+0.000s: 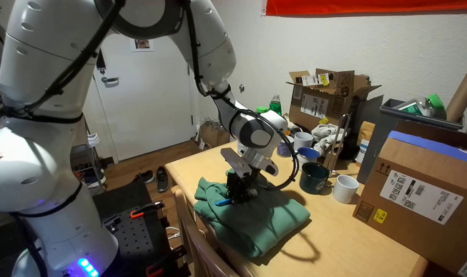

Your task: Pick the object next to the sweater and rub it against the sweater

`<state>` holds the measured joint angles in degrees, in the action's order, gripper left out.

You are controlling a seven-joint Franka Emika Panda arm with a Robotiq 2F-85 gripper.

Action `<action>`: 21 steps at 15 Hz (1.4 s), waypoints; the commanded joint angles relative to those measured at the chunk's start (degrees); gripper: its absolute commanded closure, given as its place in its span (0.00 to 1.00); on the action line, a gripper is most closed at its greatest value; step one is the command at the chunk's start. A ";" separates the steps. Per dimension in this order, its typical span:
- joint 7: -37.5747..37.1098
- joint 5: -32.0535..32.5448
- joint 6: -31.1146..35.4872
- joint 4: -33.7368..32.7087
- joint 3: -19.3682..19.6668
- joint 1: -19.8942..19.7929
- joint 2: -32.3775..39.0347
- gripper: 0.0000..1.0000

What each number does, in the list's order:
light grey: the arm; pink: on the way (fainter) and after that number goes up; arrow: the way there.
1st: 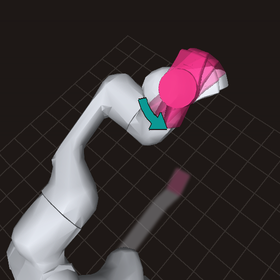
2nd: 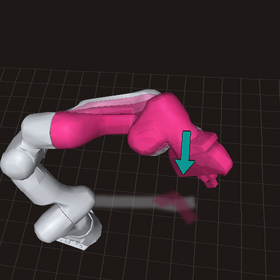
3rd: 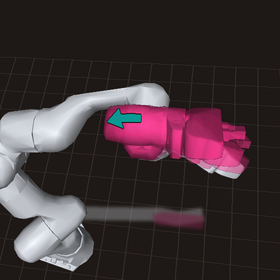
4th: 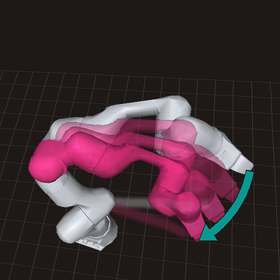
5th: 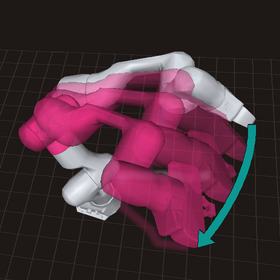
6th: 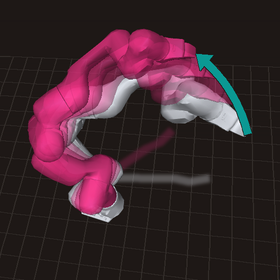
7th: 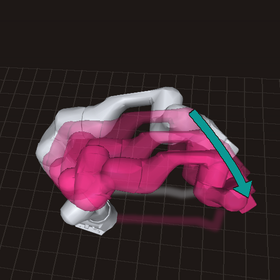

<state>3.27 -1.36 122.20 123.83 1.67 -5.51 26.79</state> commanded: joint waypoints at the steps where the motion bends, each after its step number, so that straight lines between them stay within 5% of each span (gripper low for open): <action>1: 1.50 -1.79 2.07 3.12 1.20 -1.91 -2.62 0.97; 21: 2.44 2.50 -5.58 -0.29 3.83 -2.98 -3.82 0.97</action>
<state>4.50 -0.58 119.77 124.79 4.61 -8.56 23.16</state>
